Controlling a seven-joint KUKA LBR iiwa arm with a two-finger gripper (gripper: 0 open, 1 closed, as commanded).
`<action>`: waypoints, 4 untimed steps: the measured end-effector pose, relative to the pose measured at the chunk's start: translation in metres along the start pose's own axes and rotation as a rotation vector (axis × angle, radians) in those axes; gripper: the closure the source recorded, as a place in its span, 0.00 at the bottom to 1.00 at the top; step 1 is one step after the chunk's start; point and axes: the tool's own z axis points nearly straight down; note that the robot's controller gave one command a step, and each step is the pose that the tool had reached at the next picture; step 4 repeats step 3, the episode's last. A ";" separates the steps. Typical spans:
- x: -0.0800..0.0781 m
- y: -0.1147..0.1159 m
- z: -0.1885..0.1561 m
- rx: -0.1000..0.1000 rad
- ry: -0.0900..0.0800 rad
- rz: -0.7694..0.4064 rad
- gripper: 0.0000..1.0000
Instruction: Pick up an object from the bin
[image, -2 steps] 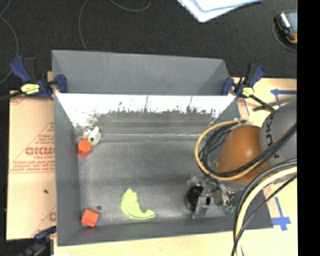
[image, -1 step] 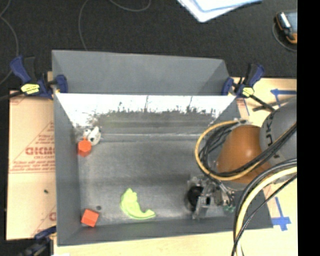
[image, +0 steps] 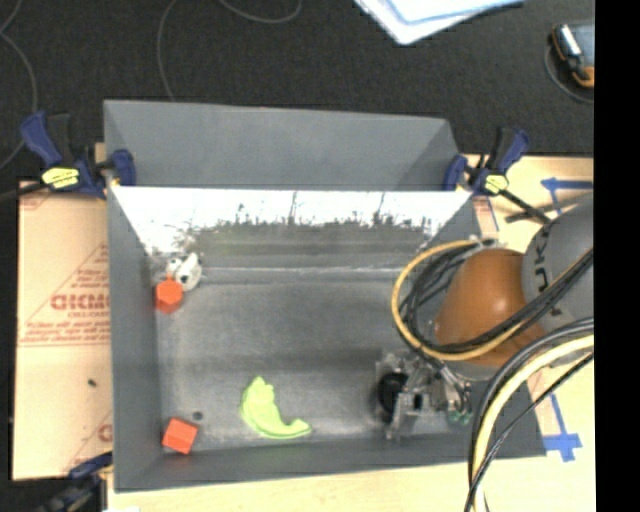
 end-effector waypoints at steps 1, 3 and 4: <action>0.000 0.000 -0.010 0.000 0.001 -0.001 1.00; -0.001 -0.001 -0.015 0.001 -0.003 -0.003 1.00; -0.001 -0.001 -0.015 0.001 -0.003 -0.003 1.00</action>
Offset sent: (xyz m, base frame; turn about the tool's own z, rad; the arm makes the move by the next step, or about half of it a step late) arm 0.0000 0.0001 0.0156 0.0000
